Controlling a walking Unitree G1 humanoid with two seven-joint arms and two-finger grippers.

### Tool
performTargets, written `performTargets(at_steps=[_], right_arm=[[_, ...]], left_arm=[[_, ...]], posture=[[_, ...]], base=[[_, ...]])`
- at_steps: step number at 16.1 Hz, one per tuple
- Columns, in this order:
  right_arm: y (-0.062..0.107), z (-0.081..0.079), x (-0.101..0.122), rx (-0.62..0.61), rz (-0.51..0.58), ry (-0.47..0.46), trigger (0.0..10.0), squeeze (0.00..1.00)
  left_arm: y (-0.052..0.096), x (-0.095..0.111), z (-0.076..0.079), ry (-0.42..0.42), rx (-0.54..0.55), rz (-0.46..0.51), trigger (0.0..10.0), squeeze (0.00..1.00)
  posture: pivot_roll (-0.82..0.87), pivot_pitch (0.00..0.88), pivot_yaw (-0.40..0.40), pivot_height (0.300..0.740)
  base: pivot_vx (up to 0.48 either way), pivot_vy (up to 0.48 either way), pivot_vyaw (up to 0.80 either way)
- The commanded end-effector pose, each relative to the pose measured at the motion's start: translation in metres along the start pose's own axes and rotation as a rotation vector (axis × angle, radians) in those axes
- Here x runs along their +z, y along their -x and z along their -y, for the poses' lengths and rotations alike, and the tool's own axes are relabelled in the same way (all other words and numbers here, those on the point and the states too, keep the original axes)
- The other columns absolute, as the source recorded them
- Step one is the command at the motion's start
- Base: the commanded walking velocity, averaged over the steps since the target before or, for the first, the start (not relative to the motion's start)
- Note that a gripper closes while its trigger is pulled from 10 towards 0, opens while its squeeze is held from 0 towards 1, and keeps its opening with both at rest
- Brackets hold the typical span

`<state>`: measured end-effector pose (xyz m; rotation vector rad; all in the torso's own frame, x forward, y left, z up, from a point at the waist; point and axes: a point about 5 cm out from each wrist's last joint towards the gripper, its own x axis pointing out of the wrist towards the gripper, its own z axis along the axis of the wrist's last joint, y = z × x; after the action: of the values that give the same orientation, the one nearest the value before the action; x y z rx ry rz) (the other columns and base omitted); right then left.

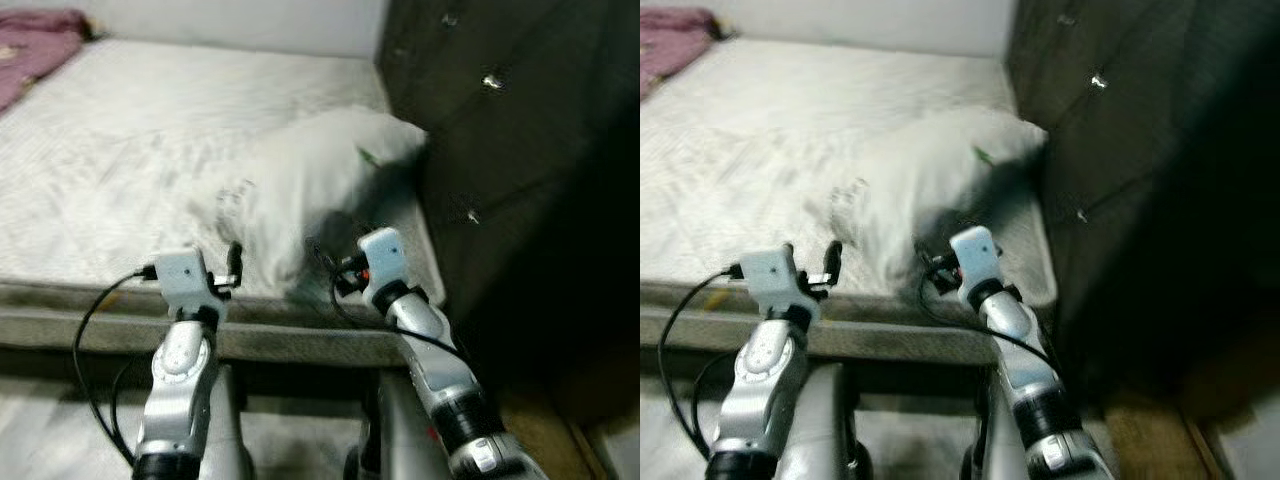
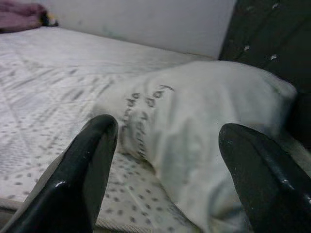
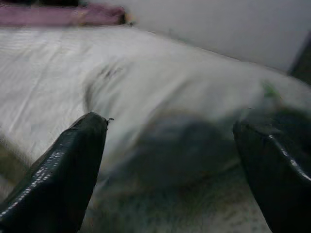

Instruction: Clean up the room

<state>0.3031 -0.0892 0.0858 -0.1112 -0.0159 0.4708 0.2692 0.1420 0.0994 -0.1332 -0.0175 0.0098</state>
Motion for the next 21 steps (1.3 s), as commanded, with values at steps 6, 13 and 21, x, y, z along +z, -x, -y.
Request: performTargets(at_steps=[6,13,21], right_arm=[[-0.0048,-0.0037,0.0066,0.026,0.02,0.012,10.0,0.0],[-0.0043,-0.0039,0.0042,0.033,0.008,0.006,10.0,0.0],[-0.0048,-0.0051,0.0041,0.05,0.006,0.015,10.0,0.0]], left_arm=[[0.0037,-0.0062,-0.0038,0.005,0.016,-0.025,10.0,0.0],[0.0047,-0.0073,-0.0026,0.013,0.01,-0.026,10.0,0.0],[0.0043,-0.0093,-0.0029,0.015,0.019,-0.043,10.0,0.0]], posture=[[-0.02,0.002,-0.046,0.547],[-0.01,0.0,-0.049,0.547],[-0.01,0.0,-0.052,0.547]], base=[[0.0,0.0,0.26],[0.25,0.0,0.22],[0.077,0.0,0.07]])
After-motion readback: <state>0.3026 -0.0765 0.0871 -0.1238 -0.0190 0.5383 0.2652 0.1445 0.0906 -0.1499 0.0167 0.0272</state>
